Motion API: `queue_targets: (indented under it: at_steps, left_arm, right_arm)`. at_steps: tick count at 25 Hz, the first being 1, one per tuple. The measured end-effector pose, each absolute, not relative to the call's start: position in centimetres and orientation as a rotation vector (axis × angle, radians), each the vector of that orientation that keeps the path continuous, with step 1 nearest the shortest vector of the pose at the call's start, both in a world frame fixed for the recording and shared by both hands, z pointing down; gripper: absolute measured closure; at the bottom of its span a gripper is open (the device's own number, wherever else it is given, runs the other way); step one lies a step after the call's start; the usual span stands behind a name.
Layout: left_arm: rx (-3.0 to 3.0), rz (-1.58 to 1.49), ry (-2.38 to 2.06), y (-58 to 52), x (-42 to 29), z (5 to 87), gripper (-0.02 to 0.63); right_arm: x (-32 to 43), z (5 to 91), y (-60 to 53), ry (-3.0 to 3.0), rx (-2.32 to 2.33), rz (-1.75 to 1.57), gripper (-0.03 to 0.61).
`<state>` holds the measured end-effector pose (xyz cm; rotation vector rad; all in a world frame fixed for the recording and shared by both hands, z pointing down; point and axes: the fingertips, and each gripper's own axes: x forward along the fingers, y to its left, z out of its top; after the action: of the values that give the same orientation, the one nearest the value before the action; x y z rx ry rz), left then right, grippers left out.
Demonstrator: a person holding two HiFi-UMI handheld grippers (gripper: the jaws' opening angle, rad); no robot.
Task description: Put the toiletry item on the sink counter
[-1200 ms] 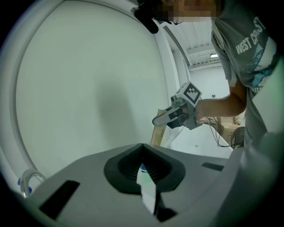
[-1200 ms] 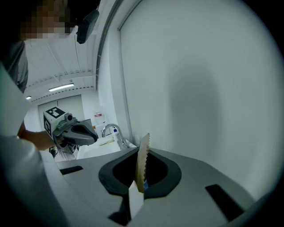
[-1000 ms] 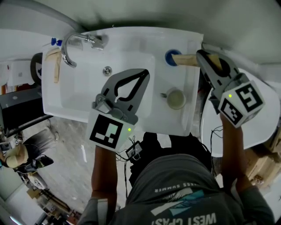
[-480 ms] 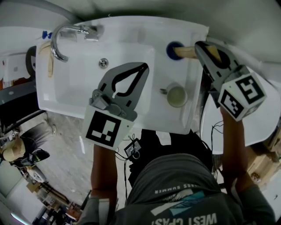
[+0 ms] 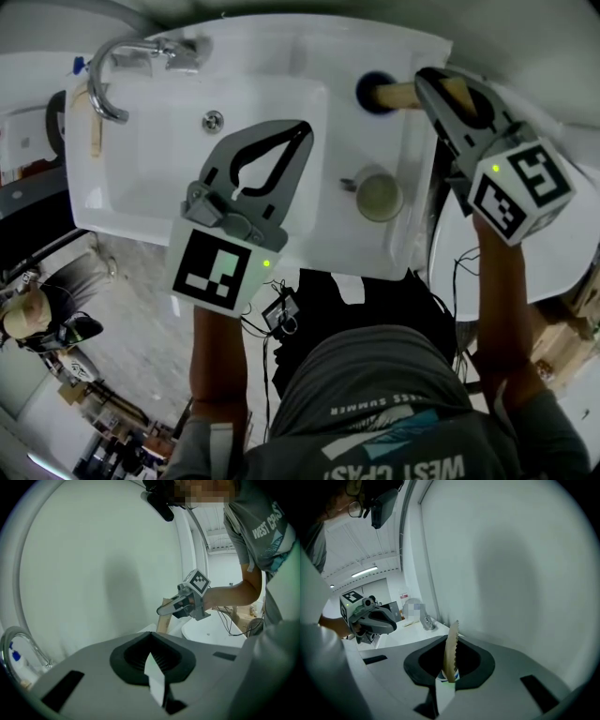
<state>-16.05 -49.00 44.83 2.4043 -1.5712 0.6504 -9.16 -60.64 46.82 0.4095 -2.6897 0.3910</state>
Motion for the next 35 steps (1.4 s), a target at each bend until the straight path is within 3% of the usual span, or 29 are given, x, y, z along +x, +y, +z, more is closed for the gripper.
queue_targets:
  at_steps: [4, 13, 35]
  left_arm:
    - [2.394, 0.647, -1.578, -48.9, -16.1, 45.3, 0.612]
    - [2.398, 0.662, -1.591, -48.1, -16.0, 44.8, 0.612]
    - [2.464, 0.665, -1.653, -45.0, -17.4, 39.0, 0.612]
  right_arm:
    - [-9.3, 47.3, -60.9, -2.701, 0.420, 0.378, 0.540]
    - [-9.6, 46.4, -61.3, -2.750, 0.480, 0.330, 0.394]
    - [-8.2, 40.2, -60.2, -2.771, 0.652, 0.211, 0.379]
